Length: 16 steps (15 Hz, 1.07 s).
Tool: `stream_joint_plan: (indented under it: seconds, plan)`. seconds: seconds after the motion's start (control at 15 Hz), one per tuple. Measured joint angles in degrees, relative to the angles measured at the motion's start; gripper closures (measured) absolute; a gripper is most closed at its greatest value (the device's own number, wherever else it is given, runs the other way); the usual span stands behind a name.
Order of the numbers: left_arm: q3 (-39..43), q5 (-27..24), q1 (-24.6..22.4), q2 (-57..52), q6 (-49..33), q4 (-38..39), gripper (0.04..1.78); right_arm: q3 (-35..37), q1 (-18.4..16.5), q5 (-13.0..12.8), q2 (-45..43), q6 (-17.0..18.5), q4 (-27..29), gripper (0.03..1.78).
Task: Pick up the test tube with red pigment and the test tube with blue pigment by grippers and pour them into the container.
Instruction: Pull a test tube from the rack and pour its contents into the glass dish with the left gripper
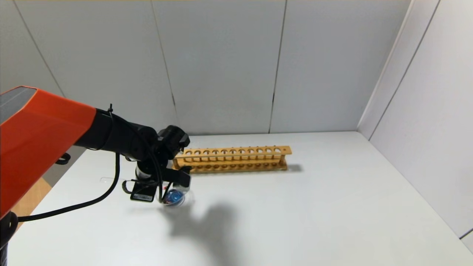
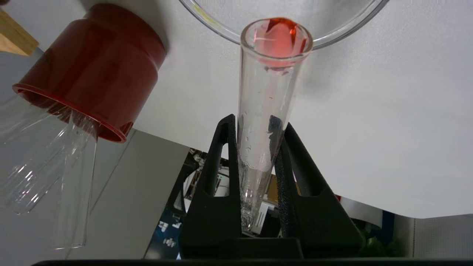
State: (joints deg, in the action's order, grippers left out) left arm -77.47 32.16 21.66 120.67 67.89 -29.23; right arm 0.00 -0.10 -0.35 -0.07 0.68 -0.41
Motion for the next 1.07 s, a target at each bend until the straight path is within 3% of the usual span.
stream_joint_plan:
  seconds: [0.53,1.07]
  plan:
    - [-0.3,1.8,0.2,1.2,0.1,-0.5,1.49,0.0,0.0,0.0,0.0,0.0,0.0,0.06]
    - [-3.9,5.9,0.7,2.1,-0.1,-8.8,1.49,0.0,0.0,0.0,0.0,0.0,0.0,0.06]
